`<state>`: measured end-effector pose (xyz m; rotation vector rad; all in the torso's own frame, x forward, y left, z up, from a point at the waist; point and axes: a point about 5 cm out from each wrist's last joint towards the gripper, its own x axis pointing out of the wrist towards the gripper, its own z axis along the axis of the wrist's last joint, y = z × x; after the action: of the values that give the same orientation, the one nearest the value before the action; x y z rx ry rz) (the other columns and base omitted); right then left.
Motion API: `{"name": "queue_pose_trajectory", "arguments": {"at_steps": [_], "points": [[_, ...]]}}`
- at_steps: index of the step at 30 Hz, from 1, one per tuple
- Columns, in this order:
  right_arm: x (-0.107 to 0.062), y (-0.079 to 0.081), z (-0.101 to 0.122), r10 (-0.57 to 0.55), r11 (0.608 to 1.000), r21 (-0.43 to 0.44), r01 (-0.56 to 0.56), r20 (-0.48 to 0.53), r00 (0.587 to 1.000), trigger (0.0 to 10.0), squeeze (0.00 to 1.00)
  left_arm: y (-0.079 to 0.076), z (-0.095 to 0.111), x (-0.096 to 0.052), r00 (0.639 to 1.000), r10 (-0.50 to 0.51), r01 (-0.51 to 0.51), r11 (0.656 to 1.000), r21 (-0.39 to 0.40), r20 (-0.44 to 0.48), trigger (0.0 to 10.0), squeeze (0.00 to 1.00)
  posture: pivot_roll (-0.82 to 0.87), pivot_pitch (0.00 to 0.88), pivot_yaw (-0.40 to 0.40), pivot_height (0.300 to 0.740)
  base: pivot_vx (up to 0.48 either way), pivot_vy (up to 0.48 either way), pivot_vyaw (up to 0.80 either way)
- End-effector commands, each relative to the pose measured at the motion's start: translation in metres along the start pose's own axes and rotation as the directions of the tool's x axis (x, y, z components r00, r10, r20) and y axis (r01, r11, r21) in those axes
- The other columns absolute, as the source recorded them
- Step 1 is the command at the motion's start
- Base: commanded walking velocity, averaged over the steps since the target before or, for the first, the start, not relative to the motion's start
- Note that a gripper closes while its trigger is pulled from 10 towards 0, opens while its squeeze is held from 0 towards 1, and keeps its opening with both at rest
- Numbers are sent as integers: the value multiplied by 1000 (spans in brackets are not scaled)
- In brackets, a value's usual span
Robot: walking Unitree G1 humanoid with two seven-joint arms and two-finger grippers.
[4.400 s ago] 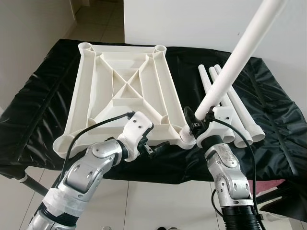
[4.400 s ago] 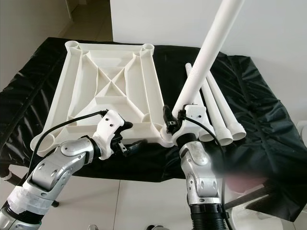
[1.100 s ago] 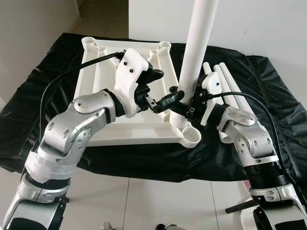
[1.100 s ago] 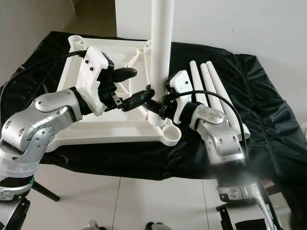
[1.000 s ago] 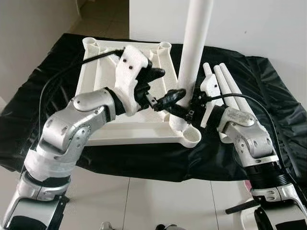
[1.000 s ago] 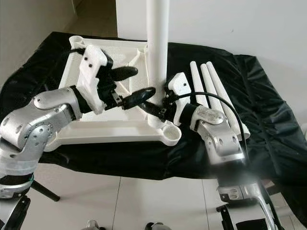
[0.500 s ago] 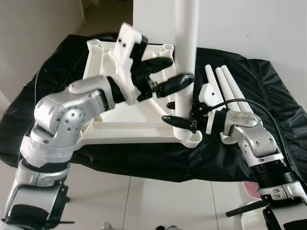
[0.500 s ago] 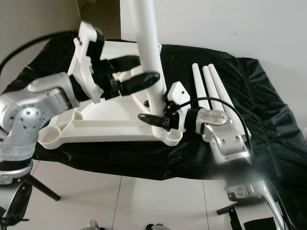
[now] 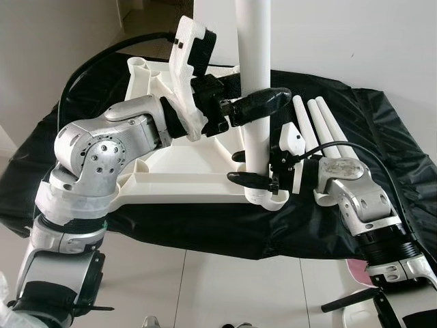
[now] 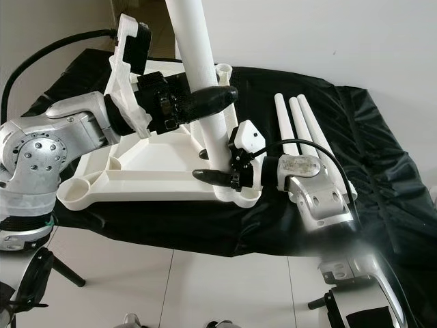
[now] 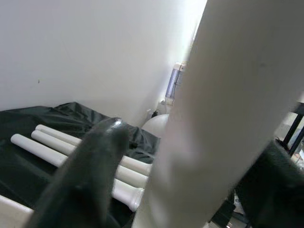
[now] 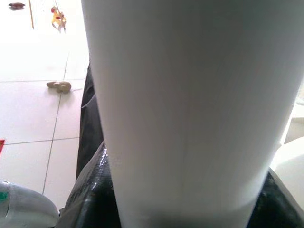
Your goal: Building children table
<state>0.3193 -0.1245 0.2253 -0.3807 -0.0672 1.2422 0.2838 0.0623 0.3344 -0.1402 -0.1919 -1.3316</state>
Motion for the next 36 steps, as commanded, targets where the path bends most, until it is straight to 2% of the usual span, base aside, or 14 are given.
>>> {"name": "queue_pose_trajectory", "arguments": {"at_steps": [1,11,12,13,15,19,20,21,22,23,30,33,34,36], "points": [[0,-2,3,9,1000,-13,-9,3,1000,10000,0,-11,3,1,980,-199,199,980,9,-10,0,0,79,61,-94,740,0,0,0],[2,-4,4,-38,998,51,35,46,998,10000,0,-1,5,5,994,-104,106,991,79,-34,0,0,80,66,-96,740,0,0,0],[5,-6,7,-105,991,91,97,87,991,10000,1000,0,7,6,996,-82,86,990,109,-36,0,0,84,72,-97,740,0,0,0],[5,-6,7,-105,991,91,97,87,991,10000,1000,0,7,6,996,-82,86,990,109,-36,0,0,84,72,-97,740,0,0,0],[8,-7,11,-144,985,118,129,125,982,10000,1000,3,10,8,998,-28,34,992,119,-55,10000,0,81,76,-93,740,0,0,0],[10,-6,15,-183,978,124,165,152,971,10000,1000,9,16,10,997,57,-48,987,150,-51,10000,0,83,80,-96,740,0,0,0],[12,-8,18,-251,965,117,234,160,955,10000,0,19,22,11,986,162,-155,976,150,-36,10000,0,83,80,-96,740,0,0,0],[15,-8,19,-302,951,123,285,156,941,10000,0,28,28,11,966,257,-248,956,155,-37,10000,0,83,85,-93,740,0,0,0],[15,-8,19,-302,951,123,285,156,941,10000,0,28,28,11,966,257,-248,956,155,-37,10000,0,83,85,-93,740,0,0,0],[20,-6,21,-364,929,122,348,154,918,10000,0,38,35,9,926,375,-365,917,159,-41,10000,0,86,89,-93,740,0,0,0],[34,2,21,-461,887,114,448,143,876,10000,0,39,53,6,904,417,-428,890,158,97,10000,0,87,90,-93,740,0,0,0],[41,6,20,-555,831,138,539,136,821,10000,0,38,54,6,884,448,-465,873,148,131,10000,0,90,90,-91,740,0,0,0],[41,6,20,-555,831,138,539,136,821,10000,0,38,54,6,884,448,-465,873,148,131,10000,0,90,90,-91,740,0,0,0],[47,7,19,-636,769,181,613,124,762,10000,0,37,54,7,871,470,-489,860,149,143,10000,0,90,91,-91,740,0,0,0]]}}
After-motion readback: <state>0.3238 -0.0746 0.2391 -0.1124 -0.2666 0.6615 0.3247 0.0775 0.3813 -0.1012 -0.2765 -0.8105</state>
